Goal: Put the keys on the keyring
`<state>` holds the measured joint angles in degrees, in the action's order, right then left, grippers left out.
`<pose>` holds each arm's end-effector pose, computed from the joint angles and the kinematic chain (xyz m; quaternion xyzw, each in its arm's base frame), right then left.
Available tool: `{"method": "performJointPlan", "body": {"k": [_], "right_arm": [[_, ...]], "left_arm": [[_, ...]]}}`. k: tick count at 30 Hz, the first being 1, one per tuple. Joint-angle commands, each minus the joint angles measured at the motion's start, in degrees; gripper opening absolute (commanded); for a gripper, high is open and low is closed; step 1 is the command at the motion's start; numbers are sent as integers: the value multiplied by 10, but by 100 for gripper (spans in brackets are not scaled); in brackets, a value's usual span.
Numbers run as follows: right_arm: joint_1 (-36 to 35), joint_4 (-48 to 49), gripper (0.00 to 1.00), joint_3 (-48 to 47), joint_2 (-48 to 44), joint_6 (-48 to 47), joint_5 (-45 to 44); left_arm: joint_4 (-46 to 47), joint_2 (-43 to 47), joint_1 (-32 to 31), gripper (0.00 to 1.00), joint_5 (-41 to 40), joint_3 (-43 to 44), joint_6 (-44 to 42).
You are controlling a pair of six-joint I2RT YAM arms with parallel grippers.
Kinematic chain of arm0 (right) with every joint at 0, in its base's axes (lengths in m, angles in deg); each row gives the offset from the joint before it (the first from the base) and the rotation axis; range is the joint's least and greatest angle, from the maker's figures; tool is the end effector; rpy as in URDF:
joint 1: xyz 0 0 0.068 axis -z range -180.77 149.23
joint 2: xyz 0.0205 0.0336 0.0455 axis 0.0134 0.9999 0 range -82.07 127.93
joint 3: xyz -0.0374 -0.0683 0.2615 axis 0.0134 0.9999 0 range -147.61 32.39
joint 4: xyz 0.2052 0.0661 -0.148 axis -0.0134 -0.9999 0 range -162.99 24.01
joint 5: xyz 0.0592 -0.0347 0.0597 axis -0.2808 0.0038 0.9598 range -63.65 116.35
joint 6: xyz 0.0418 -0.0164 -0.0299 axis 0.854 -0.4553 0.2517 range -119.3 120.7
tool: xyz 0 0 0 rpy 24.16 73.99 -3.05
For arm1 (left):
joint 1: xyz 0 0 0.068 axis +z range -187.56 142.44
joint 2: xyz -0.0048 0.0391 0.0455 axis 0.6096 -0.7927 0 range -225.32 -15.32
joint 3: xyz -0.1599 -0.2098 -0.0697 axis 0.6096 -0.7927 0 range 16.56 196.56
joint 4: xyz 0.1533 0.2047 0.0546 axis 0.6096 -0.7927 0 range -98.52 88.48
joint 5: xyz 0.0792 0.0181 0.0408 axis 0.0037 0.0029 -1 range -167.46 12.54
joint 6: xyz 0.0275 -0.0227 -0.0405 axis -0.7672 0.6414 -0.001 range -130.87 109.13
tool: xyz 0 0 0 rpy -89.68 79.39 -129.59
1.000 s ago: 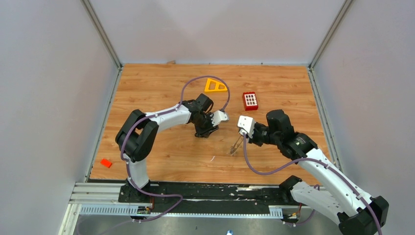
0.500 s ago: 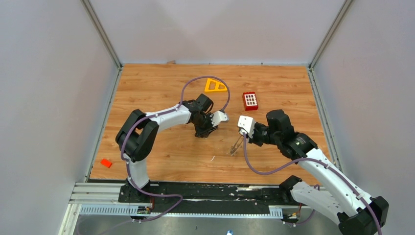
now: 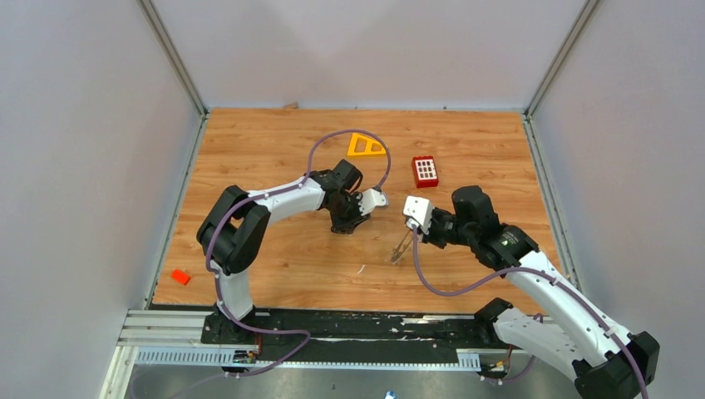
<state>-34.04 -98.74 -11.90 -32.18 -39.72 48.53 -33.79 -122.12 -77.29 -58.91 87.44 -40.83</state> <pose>0.1461 0.1120 0.2848 -0.5968 0.6566 0.1461 0.4375 0.2773 -0.2452 0.1709 0.5787 0.7779 -0.1736 0.1724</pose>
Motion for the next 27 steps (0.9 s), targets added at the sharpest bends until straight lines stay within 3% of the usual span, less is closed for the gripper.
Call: {"method": "performJointPlan", "body": {"k": [1, 17, 21, 25, 27], "right_arm": [[2, 15, 0, -7, 1, -3, 9], [2, 14, 0, -7, 2, -3, 8], [2, 15, 0, -7, 2, -3, 8], [2, 15, 0, -8, 2, -3, 8], [2, 14, 0, -8, 2, -2, 9]], "left_arm": [[-4, 1, 0, 31, 12, -5, -7], [0, -2, 0, 21, 18, -11, -4], [0, -2, 0, 14, 20, -7, -4], [-2, 0, 0, 0, 25, -3, -5], [-3, 6, 0, 0, 27, -2, -6]]}}
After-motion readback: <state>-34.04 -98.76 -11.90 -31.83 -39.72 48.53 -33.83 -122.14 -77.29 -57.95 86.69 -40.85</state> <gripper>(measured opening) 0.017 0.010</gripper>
